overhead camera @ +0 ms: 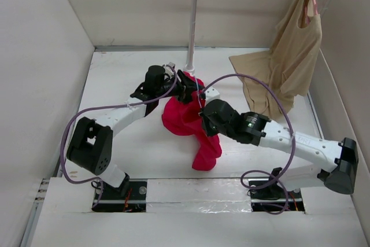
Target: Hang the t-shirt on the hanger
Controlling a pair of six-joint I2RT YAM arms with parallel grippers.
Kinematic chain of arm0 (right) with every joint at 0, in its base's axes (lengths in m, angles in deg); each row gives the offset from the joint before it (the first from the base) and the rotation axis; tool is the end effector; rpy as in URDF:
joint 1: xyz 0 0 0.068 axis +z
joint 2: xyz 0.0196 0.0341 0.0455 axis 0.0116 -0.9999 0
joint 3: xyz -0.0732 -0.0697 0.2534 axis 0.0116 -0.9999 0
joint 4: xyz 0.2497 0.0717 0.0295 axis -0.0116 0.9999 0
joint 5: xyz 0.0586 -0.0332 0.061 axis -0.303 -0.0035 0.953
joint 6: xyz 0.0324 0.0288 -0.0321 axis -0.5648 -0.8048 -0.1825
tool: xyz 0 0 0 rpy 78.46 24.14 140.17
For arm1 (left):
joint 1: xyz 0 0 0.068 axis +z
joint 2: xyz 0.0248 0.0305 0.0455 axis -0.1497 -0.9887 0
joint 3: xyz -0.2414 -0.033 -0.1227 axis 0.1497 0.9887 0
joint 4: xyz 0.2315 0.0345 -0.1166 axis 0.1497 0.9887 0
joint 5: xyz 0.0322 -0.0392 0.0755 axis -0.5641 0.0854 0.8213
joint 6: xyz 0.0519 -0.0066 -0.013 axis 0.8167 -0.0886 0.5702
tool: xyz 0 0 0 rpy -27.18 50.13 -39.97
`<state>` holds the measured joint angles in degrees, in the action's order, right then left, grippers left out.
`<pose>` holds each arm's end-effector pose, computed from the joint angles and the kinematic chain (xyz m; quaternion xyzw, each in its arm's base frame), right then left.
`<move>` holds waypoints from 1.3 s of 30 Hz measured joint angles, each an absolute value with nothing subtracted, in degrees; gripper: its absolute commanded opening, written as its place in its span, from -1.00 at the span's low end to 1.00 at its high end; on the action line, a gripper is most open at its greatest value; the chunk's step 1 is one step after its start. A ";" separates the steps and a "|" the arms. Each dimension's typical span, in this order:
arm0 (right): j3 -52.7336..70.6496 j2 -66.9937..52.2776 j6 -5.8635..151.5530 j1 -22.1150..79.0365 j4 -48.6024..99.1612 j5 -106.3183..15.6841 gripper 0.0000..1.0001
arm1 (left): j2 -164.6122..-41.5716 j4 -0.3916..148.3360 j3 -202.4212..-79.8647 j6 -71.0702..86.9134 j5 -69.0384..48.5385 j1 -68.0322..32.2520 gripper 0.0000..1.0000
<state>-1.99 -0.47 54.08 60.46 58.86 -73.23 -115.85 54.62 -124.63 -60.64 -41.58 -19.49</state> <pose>0.1448 0.2368 0.3121 -0.2104 0.8830 0.1481 0.3926 0.2980 -0.1849 0.2768 -0.1252 0.7471 -0.6379 0.1388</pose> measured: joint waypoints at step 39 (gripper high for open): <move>36.43 14.96 62.08 41.20 73.68 -62.17 -1.00 | -114.53 76.79 -157.66 -24.99 -24.73 -12.78 -0.22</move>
<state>36.43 14.96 62.08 41.20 73.68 -62.17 -114.53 76.79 -157.66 -24.99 -24.73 -12.78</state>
